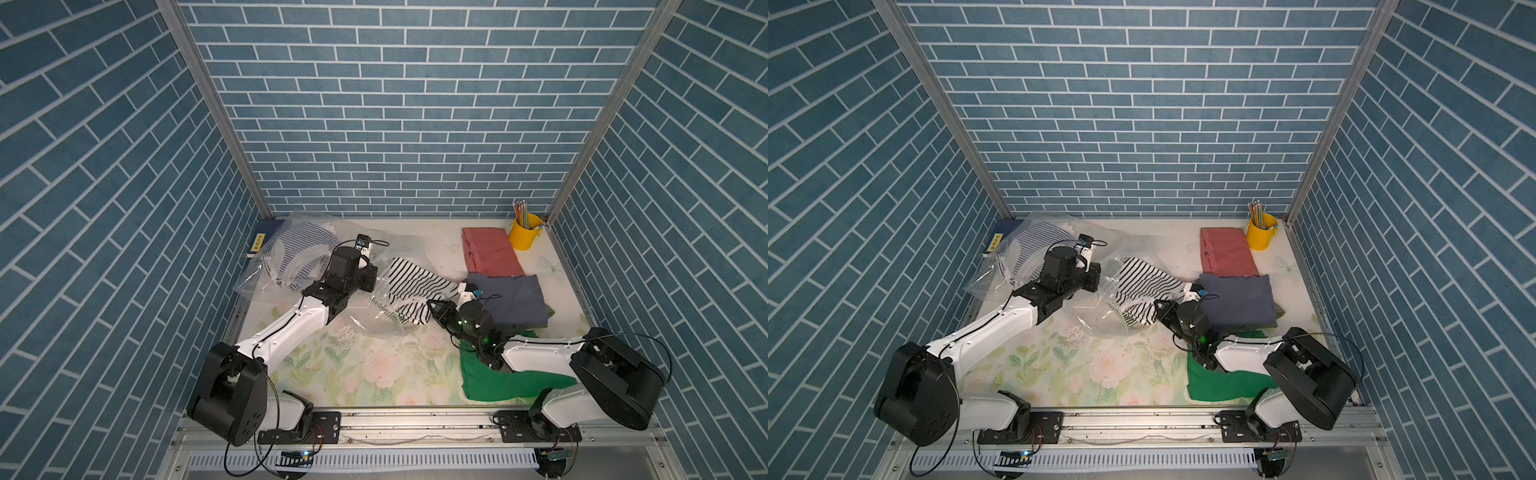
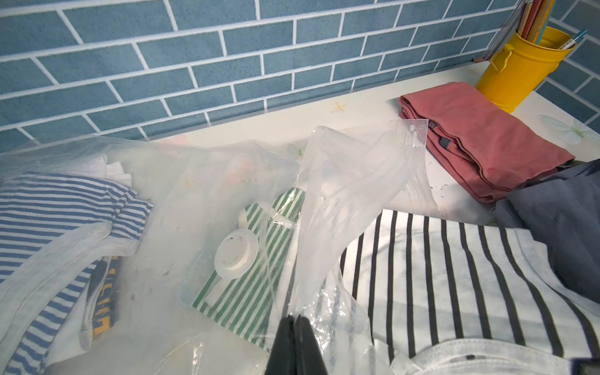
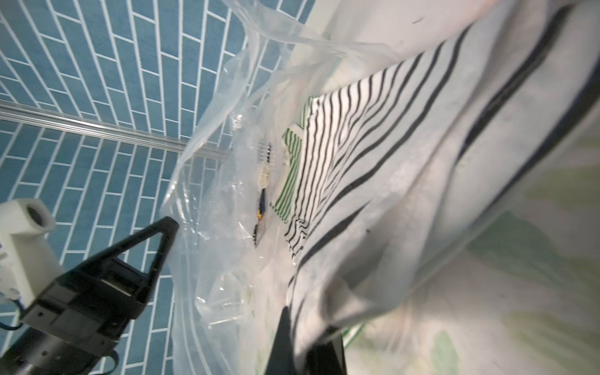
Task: Take the tank top out of the vacuum bag
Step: Take out the tank top from the vacuum bag.
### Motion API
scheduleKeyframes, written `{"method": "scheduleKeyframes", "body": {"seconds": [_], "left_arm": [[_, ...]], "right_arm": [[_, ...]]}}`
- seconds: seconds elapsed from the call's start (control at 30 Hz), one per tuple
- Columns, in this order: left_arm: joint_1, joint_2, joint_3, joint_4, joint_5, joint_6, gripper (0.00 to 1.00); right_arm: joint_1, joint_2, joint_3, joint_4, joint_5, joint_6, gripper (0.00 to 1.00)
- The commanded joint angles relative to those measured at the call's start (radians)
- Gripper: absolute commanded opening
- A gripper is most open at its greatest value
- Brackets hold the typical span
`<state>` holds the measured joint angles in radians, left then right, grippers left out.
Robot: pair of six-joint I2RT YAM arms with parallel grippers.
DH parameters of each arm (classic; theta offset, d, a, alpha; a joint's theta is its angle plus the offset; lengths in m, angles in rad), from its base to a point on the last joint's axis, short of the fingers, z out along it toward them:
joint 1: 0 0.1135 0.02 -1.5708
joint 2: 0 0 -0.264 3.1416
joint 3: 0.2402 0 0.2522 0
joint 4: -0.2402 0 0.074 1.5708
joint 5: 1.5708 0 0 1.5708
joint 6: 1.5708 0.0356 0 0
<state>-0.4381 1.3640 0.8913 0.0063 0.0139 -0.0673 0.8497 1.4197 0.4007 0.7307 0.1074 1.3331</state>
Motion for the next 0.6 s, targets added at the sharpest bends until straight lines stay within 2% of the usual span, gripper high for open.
{"method": "scheduleKeyframes", "body": {"seconds": [0.0,0.07,0.13,0.17,0.27,0.57], "left_arm": [[0.0,0.008,-0.006,0.009,-0.014,0.012,0.0],[0.0,0.01,-0.006,0.009,-0.014,0.012,0.0],[0.0,0.011,-0.005,0.007,-0.014,0.011,0.0],[0.0,0.011,-0.005,0.008,-0.014,0.011,0.0],[-0.001,0.01,-0.005,0.008,-0.015,0.012,0.0],[0.0,0.007,-0.005,0.007,-0.014,0.012,0.0]], "right_arm": [[0.002,-0.02,-0.038,-0.048,0.05,0.053,0.03],[0.001,-0.004,-0.04,-0.045,0.046,0.058,0.32],[0.0,0.011,-0.039,-0.043,0.049,0.068,0.54],[0.0,0.019,-0.04,-0.044,0.054,0.078,0.62],[-0.001,0.041,-0.058,-0.019,0.07,0.106,0.71],[-0.005,0.082,-0.122,0.073,0.056,0.205,0.78]]}}
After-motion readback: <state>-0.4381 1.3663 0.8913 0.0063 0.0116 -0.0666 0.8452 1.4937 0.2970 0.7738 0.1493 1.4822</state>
